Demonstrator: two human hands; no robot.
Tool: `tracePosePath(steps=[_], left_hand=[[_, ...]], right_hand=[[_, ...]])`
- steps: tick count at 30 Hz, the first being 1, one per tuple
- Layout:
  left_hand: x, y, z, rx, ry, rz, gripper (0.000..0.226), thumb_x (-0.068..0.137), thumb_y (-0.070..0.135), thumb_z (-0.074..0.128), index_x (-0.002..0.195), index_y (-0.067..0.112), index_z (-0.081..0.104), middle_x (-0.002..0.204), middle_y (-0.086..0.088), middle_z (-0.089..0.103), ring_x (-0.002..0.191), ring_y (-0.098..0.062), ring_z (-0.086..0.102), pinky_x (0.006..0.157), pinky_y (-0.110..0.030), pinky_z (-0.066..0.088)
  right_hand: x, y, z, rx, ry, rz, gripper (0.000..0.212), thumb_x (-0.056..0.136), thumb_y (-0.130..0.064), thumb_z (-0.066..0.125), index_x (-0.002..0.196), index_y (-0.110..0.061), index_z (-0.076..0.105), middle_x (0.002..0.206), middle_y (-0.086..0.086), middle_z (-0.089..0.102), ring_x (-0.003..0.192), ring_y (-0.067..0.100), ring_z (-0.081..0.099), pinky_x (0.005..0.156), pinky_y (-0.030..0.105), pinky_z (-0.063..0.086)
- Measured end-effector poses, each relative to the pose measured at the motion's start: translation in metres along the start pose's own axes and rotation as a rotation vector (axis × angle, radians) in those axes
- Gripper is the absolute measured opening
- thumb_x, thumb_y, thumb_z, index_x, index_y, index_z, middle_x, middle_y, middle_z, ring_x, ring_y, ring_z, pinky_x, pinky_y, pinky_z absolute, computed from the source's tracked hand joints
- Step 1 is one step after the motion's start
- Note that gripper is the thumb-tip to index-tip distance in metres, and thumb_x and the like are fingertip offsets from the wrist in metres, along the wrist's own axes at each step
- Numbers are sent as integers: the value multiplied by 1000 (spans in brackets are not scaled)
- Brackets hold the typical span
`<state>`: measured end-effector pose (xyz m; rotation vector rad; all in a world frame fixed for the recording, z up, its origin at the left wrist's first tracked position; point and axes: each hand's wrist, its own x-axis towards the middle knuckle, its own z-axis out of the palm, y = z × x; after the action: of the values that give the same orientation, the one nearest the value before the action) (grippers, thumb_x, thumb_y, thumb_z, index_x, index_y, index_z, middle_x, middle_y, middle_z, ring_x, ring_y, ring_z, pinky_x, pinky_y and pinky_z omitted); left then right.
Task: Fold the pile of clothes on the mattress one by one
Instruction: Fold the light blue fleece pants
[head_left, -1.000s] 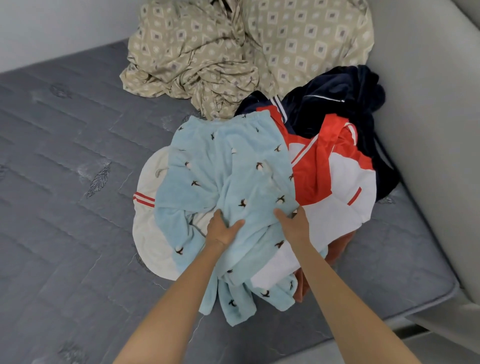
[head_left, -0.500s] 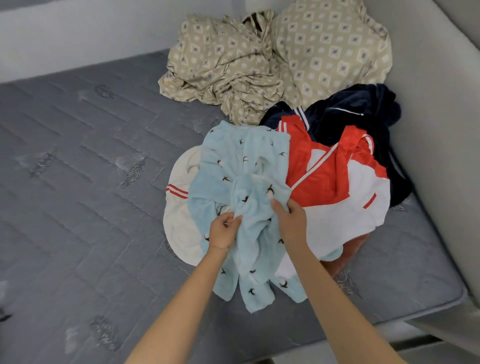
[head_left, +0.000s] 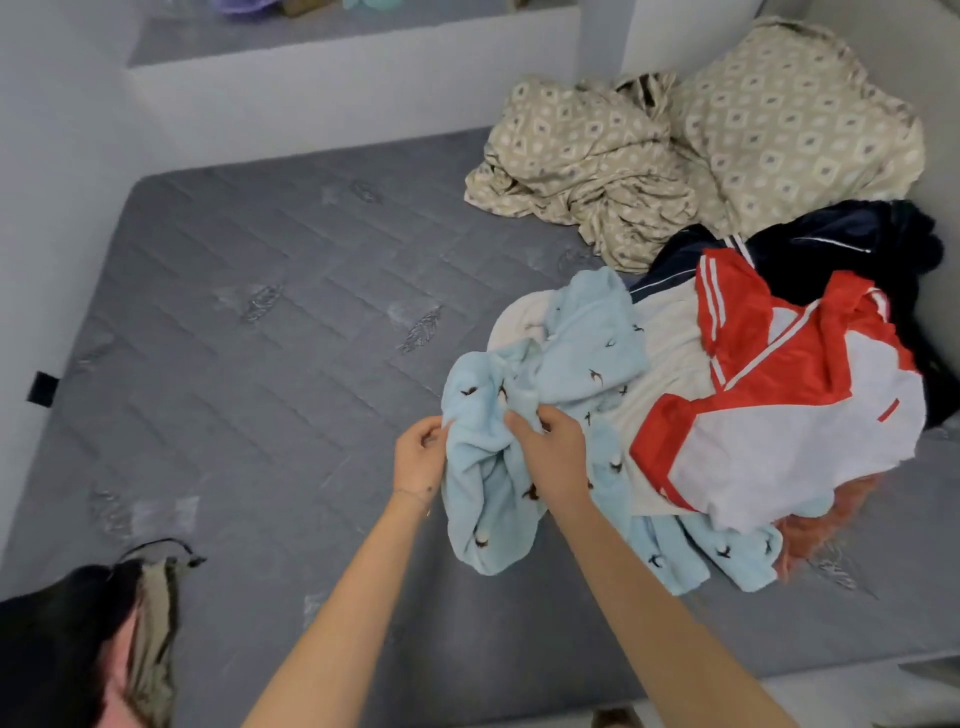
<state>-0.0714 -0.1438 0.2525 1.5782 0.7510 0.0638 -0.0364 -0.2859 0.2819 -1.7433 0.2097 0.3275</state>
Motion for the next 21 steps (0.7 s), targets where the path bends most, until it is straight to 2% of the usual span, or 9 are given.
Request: tracePosePath(steps=[3, 7, 12, 17, 21], left_hand=[[9, -7, -85, 39, 6, 18, 9, 94, 5, 57, 90, 3, 65, 66, -1, 56, 47, 7, 48, 50, -9, 41], [20, -14, -199, 123, -5, 36, 8, 92, 0, 57, 91, 2, 65, 66, 0, 56, 47, 8, 50, 49, -7, 41], [33, -35, -314, 209, 15, -30, 14, 90, -4, 56, 84, 6, 65, 71, -2, 58, 66, -11, 49, 62, -16, 44], [32, -74, -372, 293, 5, -68, 24, 92, 3, 58, 72, 14, 62, 71, 1, 61, 60, -1, 55, 58, -7, 44], [38, -111, -380, 406, -6, -75, 12, 93, 13, 61, 85, 6, 67, 76, -5, 63, 70, -17, 55, 68, -24, 45]], right_hand=[[-35, -3, 78, 3, -2, 1, 41, 86, -17, 67, 59, -12, 37, 57, 4, 33, 57, 11, 30, 54, 22, 27], [-81, -8, 180, 11, -51, 6, 55, 85, -15, 70, 52, -21, 27, 44, -11, 25, 49, 5, 23, 48, 18, 23], [-137, -2, 278, -16, -197, 53, 54, 83, -20, 70, 53, -22, 26, 38, -14, 28, 41, 3, 28, 44, 13, 26], [-160, 30, 323, -104, -223, 131, 53, 83, -25, 72, 56, -21, 26, 45, -13, 24, 40, 4, 27, 43, 15, 26], [-151, 63, 328, -212, -236, 161, 54, 86, -27, 71, 58, -20, 25, 53, -7, 24, 48, 5, 22, 48, 19, 21]])
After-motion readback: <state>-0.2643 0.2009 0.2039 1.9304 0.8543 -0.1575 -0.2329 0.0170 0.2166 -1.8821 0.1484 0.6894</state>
